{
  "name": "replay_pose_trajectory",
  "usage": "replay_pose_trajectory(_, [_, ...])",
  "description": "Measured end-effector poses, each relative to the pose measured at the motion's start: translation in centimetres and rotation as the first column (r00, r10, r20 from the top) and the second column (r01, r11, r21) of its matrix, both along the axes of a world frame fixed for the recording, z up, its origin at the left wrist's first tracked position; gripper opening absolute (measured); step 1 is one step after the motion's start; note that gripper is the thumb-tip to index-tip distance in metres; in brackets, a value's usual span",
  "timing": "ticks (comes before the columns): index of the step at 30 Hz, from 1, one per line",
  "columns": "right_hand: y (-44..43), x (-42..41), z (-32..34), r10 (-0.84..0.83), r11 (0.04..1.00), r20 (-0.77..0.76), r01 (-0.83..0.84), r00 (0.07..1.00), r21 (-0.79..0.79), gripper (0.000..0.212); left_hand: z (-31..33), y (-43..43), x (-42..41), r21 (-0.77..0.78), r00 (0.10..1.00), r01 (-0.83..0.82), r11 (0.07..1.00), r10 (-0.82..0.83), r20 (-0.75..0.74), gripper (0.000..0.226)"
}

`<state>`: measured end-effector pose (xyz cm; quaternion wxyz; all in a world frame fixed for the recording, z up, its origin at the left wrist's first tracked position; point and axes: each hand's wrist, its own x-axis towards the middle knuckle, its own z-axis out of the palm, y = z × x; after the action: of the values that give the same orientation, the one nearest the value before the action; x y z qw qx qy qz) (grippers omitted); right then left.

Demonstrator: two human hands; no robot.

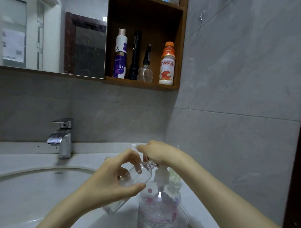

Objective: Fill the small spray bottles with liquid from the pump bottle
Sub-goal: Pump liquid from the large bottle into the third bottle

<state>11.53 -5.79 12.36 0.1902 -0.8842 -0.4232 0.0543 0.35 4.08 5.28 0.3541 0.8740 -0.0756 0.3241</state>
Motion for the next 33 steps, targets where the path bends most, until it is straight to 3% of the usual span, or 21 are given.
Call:
replay_pose_trajectory(4, [0.5, 0.2, 0.0, 0.006, 0.998, 0.054, -0.003, 0.998, -0.065, 0.039, -0.2, 0.2, -0.1, -0.011, 1.0, -0.014, 1.0, 0.014, 0.005, 0.033])
replay_pose_trajectory(9, [0.7, 1.2, -0.2, -0.042, 0.998, 0.031, 0.04, 0.999, 0.053, 0.042, 0.1, -0.1, -0.3, -0.015, 1.0, -0.015, 1.0, 0.015, 0.014, 0.034])
replay_pose_trajectory(15, [0.2, 0.6, 0.5, -0.008, 1.0, 0.014, 0.008, 1.0, -0.016, 0.043, 0.6, 0.0, -0.4, -0.018, 1.0, -0.014, 1.0, 0.014, 0.005, 0.034])
replay_pose_trajectory(27, [0.6, 1.1, -0.1, -0.035, 0.996, 0.064, 0.03, 0.997, 0.079, 0.041, 0.3, 0.0, -0.5, -0.057, 1.0, -0.012, 0.998, 0.012, 0.005, 0.034])
replay_pose_trajectory(33, [0.4, 1.2, 0.3, 0.006, 0.995, -0.001, -0.006, 1.0, 0.103, 0.045, 0.4, 0.2, -0.2, -0.039, 0.998, -0.015, 0.999, 0.018, 0.054, 0.041])
